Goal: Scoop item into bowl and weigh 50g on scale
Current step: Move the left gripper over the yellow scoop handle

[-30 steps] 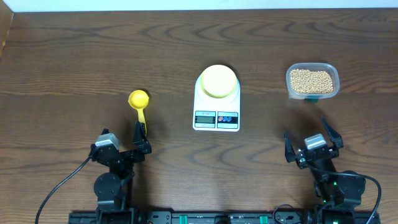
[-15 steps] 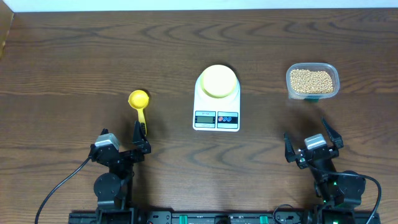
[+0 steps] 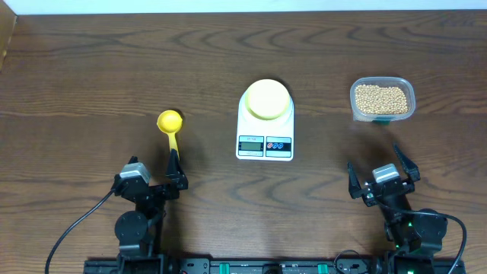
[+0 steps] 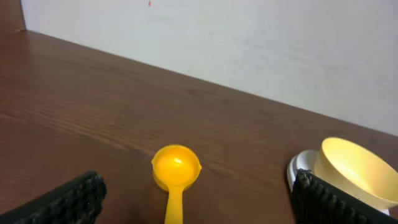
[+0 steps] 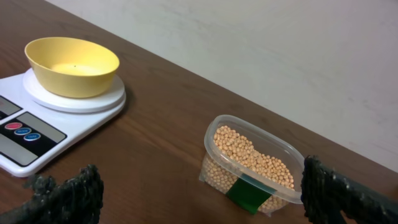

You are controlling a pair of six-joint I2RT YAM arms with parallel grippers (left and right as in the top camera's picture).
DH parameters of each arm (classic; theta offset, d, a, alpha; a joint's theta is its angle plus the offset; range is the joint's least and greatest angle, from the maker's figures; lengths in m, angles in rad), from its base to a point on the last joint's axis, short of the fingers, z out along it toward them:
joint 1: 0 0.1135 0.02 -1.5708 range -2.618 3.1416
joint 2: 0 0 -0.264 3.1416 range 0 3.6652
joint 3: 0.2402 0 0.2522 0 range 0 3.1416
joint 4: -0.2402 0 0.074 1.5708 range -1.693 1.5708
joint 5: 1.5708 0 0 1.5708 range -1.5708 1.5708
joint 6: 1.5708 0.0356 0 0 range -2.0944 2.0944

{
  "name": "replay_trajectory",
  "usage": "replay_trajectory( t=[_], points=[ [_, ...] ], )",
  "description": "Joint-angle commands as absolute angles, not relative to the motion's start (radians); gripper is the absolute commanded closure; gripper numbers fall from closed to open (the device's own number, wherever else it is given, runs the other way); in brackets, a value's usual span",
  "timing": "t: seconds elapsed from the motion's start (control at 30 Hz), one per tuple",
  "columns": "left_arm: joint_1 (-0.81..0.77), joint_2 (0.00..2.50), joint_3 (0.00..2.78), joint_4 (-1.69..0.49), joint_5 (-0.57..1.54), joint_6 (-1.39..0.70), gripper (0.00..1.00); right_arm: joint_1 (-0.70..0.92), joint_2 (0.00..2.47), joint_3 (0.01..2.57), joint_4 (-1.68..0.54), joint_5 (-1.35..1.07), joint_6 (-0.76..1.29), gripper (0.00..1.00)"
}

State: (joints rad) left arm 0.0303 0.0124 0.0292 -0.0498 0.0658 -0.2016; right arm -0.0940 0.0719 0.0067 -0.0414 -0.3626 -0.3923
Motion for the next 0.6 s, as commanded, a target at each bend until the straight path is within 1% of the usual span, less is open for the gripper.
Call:
replay_trajectory(
  t=[0.0, 0.13, 0.37, 0.5, 0.57],
  points=[
    [0.034, 0.036, 0.086, -0.138, 0.113, -0.187, 0.02, -0.097, 0.072, 0.006, -0.046, -0.358, -0.398, 0.01],
    [0.034, 0.142, 0.229, -0.228, 0.117, -0.193, 0.02, -0.097, 0.072, 0.006, -0.046, -0.358, -0.398, 0.01],
    [0.034, 0.582, 0.686, -0.426, 0.223, -0.175, 0.02, -0.097, 0.072, 0.006, -0.046, -0.358, -0.398, 0.01],
    [0.034, 0.85, 0.968, -0.615, 0.282, -0.149, 0.02, -0.097, 0.072, 0.006, -0.046, -0.358, -0.398, 0.01],
    [0.034, 0.997, 1.123, -0.748, 0.281, -0.149, 0.03, -0.097, 0.072, 0.006, -0.046, -0.358, -0.398, 0.01]
  ],
)
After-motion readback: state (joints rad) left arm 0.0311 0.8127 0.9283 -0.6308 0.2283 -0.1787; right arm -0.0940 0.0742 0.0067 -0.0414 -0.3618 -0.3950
